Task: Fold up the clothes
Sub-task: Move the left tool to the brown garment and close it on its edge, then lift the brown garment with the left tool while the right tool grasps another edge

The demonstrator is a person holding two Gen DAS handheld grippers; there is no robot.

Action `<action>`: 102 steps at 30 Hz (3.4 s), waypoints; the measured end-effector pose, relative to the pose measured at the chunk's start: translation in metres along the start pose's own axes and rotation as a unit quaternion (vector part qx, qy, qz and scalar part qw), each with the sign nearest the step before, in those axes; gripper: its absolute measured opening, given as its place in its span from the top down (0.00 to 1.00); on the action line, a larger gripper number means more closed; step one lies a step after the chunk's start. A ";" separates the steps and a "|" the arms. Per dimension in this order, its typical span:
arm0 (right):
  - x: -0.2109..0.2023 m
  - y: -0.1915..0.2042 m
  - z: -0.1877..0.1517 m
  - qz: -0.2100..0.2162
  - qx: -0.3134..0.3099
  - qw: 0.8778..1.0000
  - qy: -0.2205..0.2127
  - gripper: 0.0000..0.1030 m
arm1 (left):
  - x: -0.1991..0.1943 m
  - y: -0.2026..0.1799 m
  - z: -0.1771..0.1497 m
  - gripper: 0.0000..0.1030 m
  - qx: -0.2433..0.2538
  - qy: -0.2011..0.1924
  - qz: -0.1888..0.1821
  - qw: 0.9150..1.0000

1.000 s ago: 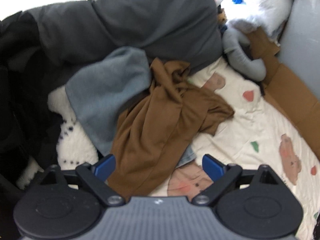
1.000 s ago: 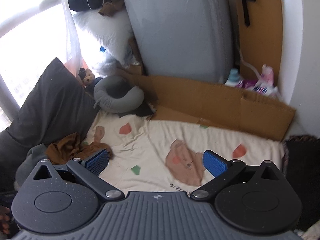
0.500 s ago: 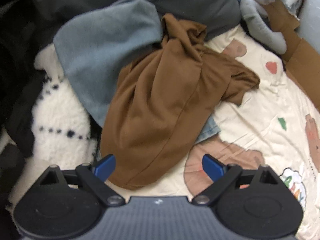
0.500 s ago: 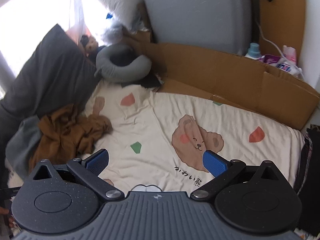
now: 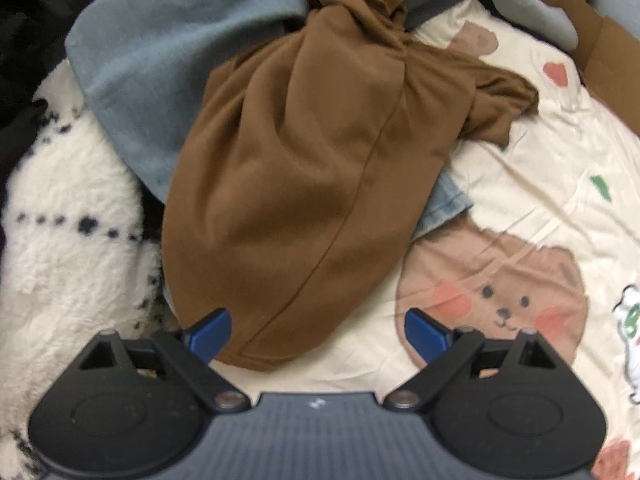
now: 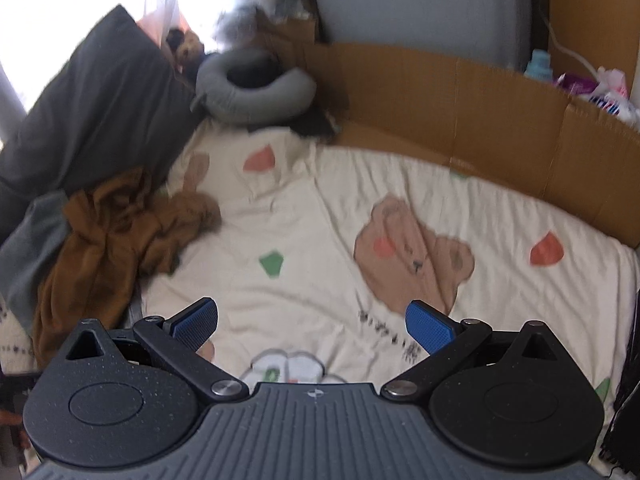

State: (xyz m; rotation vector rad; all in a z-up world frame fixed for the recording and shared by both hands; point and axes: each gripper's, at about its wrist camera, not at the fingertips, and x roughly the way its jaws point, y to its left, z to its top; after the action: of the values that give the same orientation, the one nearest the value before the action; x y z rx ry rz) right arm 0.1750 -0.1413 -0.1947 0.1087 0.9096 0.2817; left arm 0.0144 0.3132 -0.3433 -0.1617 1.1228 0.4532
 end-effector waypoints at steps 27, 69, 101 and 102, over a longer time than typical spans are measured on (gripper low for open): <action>0.059 -0.006 -0.056 0.050 0.035 0.996 0.058 0.00 | 0.012 0.006 0.003 0.87 0.002 -0.035 0.045 0.998; 0.108 0.060 -0.069 0.228 0.067 0.957 0.169 0.00 | -0.075 -0.151 -0.036 0.94 0.076 -0.048 -0.301 0.949; 0.123 0.009 -0.076 0.173 0.072 0.951 0.245 0.92 | -0.048 -0.082 -0.015 0.40 -0.011 -0.010 -0.260 0.965; 0.122 0.005 -0.080 0.167 0.073 0.952 0.248 0.92 | -0.043 -0.076 -0.008 0.39 -0.022 -0.018 -0.243 0.970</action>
State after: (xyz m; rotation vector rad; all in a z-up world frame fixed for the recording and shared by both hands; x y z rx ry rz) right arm 0.1816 -0.1033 -0.3354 0.3421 1.4142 0.5734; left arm 0.0255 0.2306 -0.3161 -0.4545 0.9944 0.0423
